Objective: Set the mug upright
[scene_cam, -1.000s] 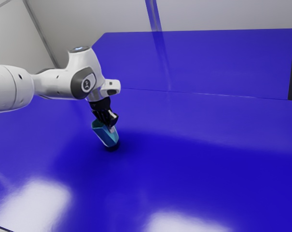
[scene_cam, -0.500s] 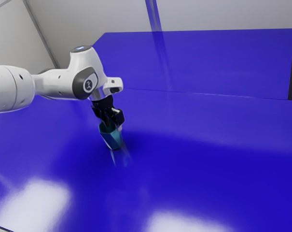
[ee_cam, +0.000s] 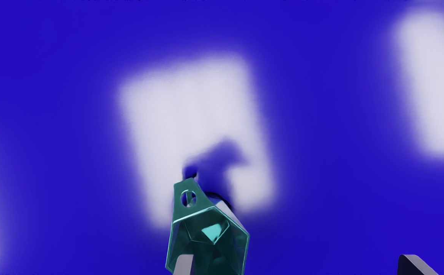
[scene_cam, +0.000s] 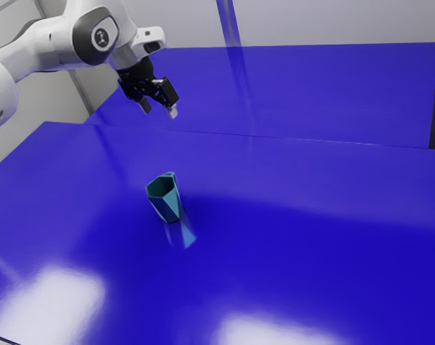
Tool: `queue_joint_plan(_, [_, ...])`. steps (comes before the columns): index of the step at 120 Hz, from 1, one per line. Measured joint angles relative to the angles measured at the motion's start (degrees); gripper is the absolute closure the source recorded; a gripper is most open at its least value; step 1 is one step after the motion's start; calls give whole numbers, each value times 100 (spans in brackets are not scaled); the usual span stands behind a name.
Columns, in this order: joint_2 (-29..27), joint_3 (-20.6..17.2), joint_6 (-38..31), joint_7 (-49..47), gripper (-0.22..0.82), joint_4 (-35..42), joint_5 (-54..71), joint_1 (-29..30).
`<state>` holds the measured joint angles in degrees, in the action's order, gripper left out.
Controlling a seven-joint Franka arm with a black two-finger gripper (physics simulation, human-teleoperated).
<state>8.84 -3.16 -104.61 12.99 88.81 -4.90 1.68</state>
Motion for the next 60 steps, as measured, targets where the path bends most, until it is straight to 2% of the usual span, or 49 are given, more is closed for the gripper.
queue_joint_plan(9, [32,0,358,-14,2,-317,9,0])
queue_joint_plan(25, [11,0,753,-33,1,-426,1,-1])
queue_joint_plan(60, [-10,15,1075,-56,0,-435,-29,-1])
